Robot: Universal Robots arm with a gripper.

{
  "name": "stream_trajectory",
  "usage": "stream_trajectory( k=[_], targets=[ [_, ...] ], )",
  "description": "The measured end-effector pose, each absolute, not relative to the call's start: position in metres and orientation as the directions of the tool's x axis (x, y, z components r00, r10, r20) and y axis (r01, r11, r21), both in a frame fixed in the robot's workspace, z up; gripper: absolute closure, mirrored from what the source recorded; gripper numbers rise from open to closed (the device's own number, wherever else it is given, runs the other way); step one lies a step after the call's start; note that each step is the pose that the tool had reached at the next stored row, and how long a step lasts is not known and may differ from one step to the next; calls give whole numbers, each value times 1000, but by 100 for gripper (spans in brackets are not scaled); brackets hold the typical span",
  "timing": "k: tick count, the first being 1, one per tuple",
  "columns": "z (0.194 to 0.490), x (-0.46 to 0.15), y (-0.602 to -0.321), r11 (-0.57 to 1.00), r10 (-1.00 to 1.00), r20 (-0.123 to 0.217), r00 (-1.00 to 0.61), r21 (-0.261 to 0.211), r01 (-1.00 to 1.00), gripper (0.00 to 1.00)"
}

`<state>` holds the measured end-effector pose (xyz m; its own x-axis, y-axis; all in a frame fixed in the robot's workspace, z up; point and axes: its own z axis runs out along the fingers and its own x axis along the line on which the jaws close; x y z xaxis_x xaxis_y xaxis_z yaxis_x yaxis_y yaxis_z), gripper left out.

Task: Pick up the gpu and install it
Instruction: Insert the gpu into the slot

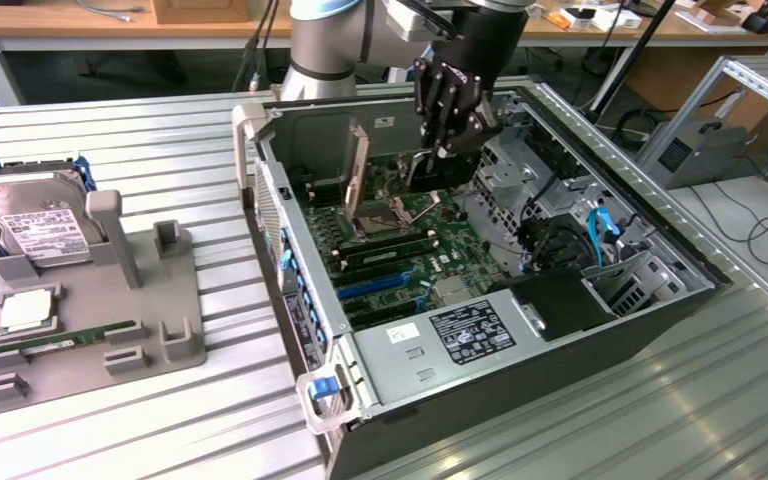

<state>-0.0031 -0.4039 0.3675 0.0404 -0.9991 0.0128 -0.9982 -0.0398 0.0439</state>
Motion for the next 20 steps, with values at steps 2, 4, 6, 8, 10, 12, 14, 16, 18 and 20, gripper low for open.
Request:
stream_trajectory(
  k=[2,4,6,8,10,12,14,16,18,20],
  targets=[
    [367,-3,-404,-40,-999,13,40,44,-998,73],
    [366,-3,-404,-40,-999,13,40,44,-998,73],
    [365,-3,-404,-40,-999,13,40,44,-998,73],
    [364,-3,-404,-40,-999,13,40,44,-998,73],
    [363,-3,-404,-40,-999,13,40,44,-998,73],
    [362,-3,-404,-40,-999,13,40,44,-998,73],
    [361,-3,-404,-40,-999,13,40,44,-998,73],
    [360,-3,-404,-40,-999,13,40,44,-998,73],
    [359,-3,-404,-40,-999,13,40,44,-998,73],
    [359,-3,-404,-40,-999,13,40,44,-998,73]
  ],
)
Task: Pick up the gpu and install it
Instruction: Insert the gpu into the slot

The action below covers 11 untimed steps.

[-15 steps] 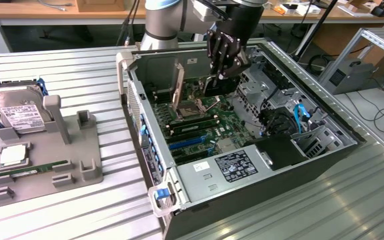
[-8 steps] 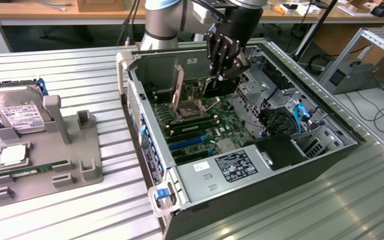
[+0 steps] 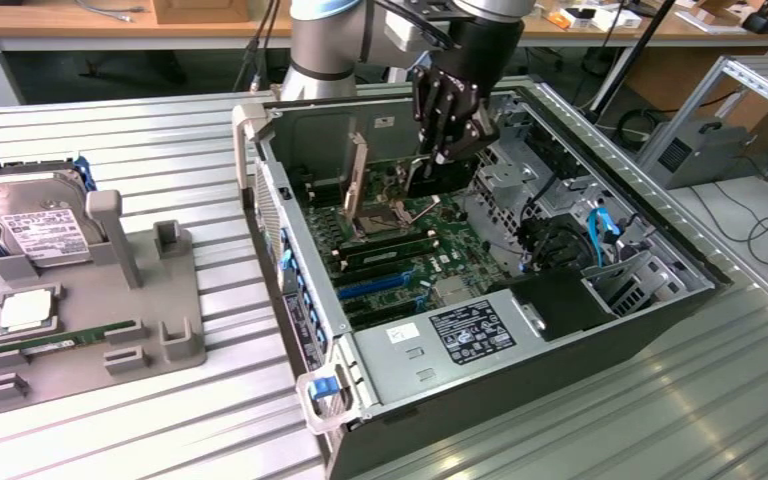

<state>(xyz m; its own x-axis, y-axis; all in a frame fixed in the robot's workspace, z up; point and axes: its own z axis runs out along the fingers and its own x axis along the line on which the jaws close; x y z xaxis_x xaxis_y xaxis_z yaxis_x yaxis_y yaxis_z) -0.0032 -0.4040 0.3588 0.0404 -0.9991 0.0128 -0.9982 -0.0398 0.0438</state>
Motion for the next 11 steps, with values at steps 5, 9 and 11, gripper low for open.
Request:
stream_trajectory(
  k=[5,9,11],
  targets=[
    [357,-3,-404,-40,-999,13,40,44,-998,73],
    [355,-3,-404,-40,-999,13,40,44,-998,73],
    [354,-3,-404,-40,-999,13,40,44,-998,73]
  ],
)
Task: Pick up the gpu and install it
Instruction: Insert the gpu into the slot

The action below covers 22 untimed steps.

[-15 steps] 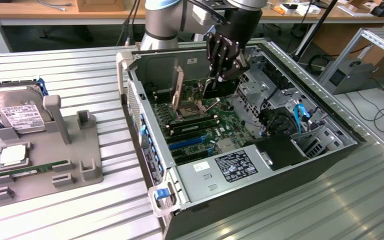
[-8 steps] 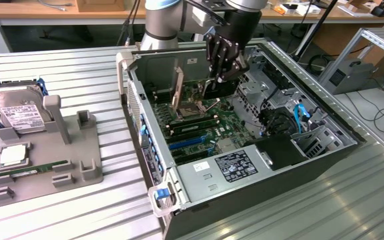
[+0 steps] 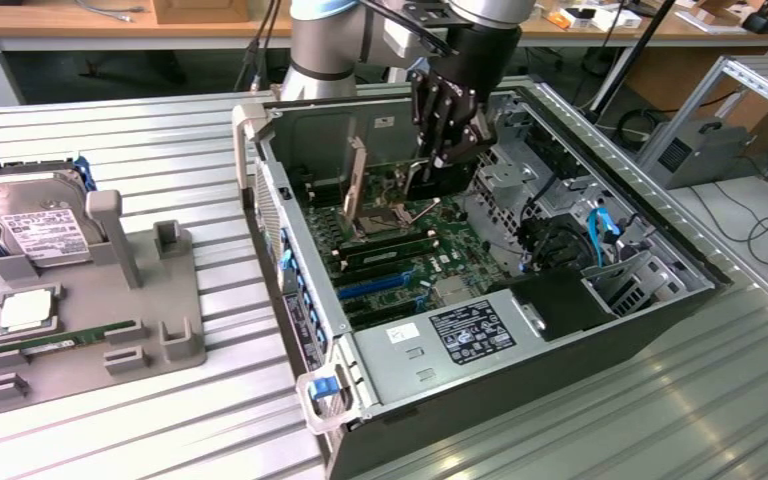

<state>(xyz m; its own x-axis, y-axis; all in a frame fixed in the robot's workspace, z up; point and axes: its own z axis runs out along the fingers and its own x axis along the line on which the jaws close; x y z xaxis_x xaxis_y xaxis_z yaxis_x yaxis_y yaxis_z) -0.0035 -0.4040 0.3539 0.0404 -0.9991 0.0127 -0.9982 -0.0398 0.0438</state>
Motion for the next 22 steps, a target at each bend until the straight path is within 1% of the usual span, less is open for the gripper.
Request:
stream_trajectory(
  k=[8,9,11,14,22],
  targets=[
    [348,-4,-405,-40,-999,12,40,44,-998,73],
    [348,-4,-406,-40,-999,7,40,44,-998,73],
    [347,-5,-409,-42,-999,-34,40,42,-998,73],
    [347,-5,-414,-43,-996,-76,40,40,-998,73],
    [346,-6,-425,-44,-996,-76,40,40,-998,73]
  ],
)
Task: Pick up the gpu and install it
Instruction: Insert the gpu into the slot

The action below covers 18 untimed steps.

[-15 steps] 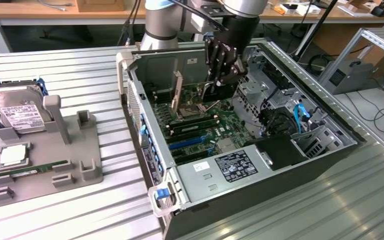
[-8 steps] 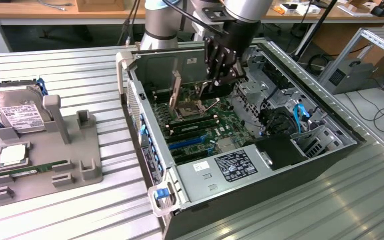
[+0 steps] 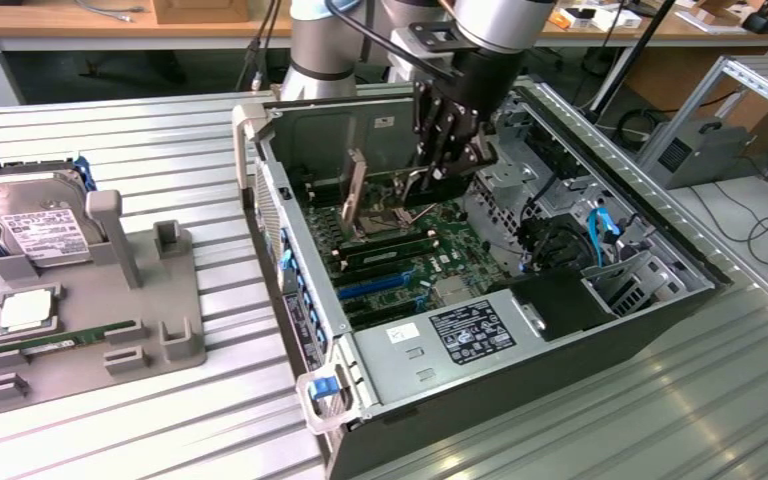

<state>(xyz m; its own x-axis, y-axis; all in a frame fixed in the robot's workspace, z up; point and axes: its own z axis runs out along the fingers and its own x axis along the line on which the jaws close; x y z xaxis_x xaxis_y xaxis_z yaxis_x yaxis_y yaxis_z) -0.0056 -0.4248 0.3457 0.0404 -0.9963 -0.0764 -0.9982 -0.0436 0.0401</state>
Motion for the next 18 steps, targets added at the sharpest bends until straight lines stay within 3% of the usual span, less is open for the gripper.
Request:
stream_trajectory(
  k=[18],
  targets=[
    [338,-6,-438,-44,-996,-76,40,40,-998,73]
  ],
)
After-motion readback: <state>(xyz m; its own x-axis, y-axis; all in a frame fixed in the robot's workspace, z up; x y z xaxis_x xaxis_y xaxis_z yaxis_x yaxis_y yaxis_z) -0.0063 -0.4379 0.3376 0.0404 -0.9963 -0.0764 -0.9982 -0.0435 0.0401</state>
